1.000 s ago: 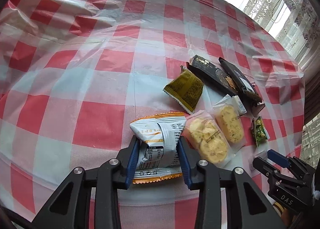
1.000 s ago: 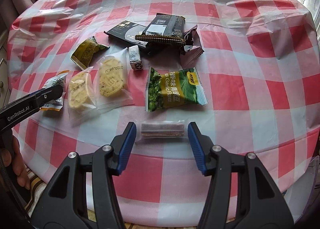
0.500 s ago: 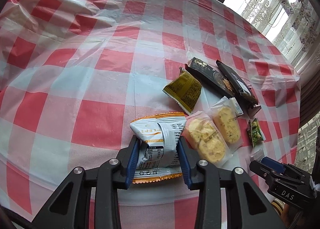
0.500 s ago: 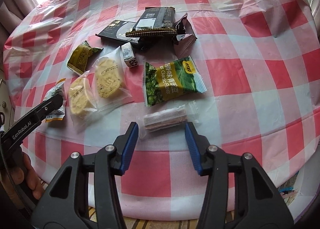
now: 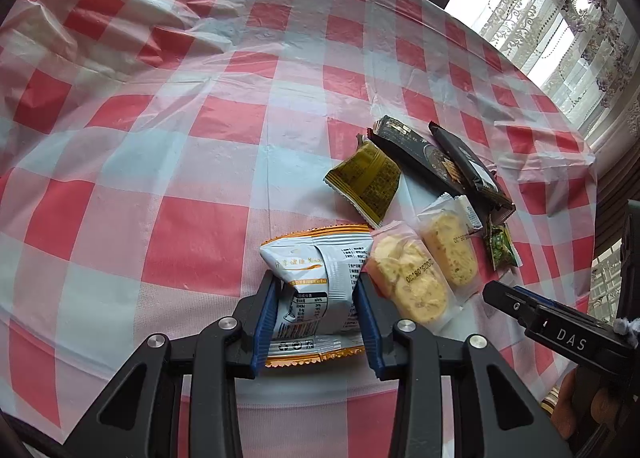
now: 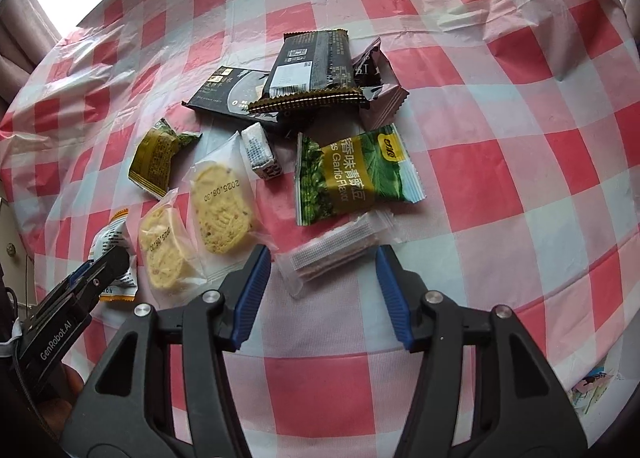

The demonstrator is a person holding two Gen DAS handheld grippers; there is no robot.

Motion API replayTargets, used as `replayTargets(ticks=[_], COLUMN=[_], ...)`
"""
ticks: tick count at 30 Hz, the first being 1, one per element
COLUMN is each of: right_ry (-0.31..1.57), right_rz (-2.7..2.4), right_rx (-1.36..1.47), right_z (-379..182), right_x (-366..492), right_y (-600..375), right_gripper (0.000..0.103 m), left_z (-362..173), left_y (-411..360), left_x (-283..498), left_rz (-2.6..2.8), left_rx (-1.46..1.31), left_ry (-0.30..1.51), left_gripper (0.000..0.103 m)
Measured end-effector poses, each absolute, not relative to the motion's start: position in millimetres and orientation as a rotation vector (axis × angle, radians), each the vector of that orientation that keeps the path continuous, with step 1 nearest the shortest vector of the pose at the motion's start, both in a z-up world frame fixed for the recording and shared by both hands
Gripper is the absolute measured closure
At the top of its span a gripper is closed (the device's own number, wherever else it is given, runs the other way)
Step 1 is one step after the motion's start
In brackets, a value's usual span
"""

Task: Organize snacks
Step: 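Grasp the clear wrapped stick with the right tool while the left tool holds the wafer packet, then carry the wafer packet and clear stick over the white box with both tools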

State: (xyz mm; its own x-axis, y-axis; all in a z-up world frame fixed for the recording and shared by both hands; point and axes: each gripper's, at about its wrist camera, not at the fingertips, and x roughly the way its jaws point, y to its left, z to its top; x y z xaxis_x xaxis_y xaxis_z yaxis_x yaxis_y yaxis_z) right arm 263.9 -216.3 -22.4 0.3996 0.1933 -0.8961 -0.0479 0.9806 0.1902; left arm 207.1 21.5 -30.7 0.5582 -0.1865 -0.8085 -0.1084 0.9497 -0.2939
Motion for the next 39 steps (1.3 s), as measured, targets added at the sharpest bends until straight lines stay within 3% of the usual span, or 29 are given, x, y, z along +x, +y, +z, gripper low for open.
replayTargets(ticks=[3,6,8,10,26,39], right_ry=[1.139,1.126,1.12,1.119,1.05,0.991], right_rz=[0.11,0.082,0.076,0.1,0.194,0.193], right_rx=[0.116,0.067,0.037,0.036,-0.026,-0.018], right_z=[-23,-23,-23,-24,0,21], right_x=[271,272,271,267,218,184], right_y=[-215,-214,-217,-225,-239,-279], right_gripper=[0.046,0.059,0.078,0.085,0.088,0.088], left_z=[-31,-31,-31,-31,-7,22], left_y=[22,23,24,24,13,-38], left_x=[207,207,207,207,183,161], left_rz=[-0.048,-0.051,-0.054,-0.059,-0.084,-0.158], left_rx=[-0.33,-0.336,-0.339,-0.342,-0.326,-0.269], left_ry=[0.982,0.981,0.979,0.979,0.948,0.928], left_gripper=[0.064,0.064,0.064,0.064,0.066,0.066])
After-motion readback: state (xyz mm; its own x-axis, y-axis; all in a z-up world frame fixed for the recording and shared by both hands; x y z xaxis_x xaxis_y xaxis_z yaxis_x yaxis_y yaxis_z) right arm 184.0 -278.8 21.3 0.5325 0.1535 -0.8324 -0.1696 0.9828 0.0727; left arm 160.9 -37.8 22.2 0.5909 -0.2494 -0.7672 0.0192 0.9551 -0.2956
